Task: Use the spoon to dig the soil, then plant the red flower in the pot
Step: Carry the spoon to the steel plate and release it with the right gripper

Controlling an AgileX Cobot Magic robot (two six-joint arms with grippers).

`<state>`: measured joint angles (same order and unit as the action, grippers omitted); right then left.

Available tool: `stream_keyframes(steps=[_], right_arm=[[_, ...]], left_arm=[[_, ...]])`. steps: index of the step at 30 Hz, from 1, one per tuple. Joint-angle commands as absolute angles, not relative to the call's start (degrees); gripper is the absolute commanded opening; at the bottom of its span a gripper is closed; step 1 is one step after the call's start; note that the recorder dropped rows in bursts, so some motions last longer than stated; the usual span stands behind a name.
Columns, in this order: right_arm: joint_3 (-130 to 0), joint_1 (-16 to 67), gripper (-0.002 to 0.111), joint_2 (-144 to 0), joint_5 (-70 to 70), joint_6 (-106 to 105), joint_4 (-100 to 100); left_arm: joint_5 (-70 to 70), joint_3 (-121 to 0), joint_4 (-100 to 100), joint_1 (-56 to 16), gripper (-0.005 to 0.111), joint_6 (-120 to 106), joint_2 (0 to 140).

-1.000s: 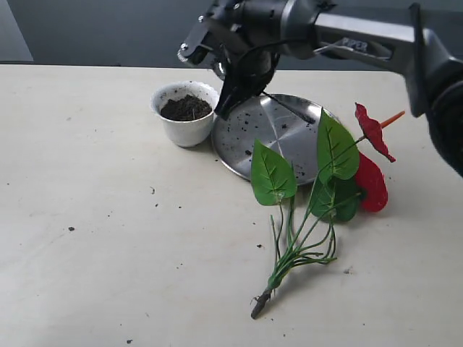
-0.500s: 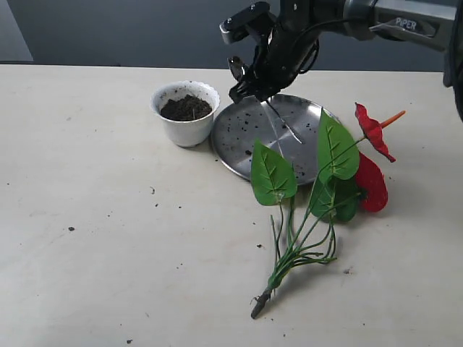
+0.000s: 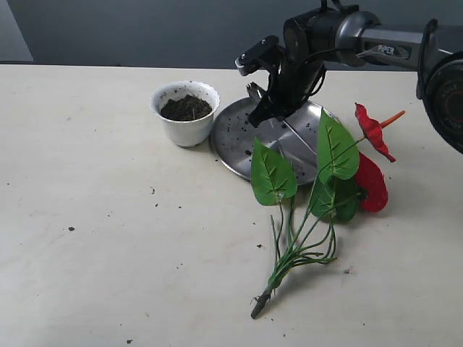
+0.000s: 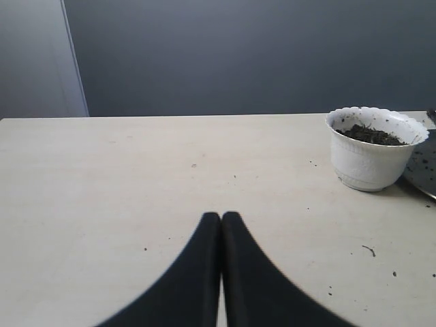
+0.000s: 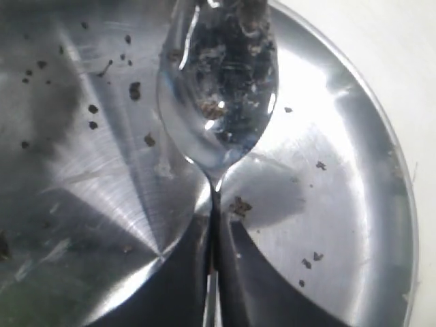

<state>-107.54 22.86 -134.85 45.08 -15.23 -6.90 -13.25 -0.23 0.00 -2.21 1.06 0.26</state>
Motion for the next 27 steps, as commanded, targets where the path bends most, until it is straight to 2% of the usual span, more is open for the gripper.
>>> stream_keyframes(steps=[1,6,13,23,27], right_arm=[[-107.71,21.82,0.0,-134.67,44.52,-14.56,-5.87],[-107.71,21.82,0.001,-134.89,44.49,-14.56,-4.0],[-107.71,21.82,0.019,-135.55,44.49,-14.3,-3.63],[-107.71,21.82,0.019,-131.96,47.14,0.0,-3.63],[-107.71,21.82,0.019,-126.27,50.18,0.0,3.94]], left_arm=[[-13.28,0.0,-0.37,-2.48,0.001,1.08,0.0],[-13.28,0.0,-0.37,-2.48,0.001,1.08,0.0],[-13.28,0.0,-0.37,-2.48,0.001,1.08,0.0],[-13.28,0.0,-0.37,-2.48,0.001,1.08,0.0],[-13.28,0.0,-0.37,-2.48,0.001,1.08,0.0]])
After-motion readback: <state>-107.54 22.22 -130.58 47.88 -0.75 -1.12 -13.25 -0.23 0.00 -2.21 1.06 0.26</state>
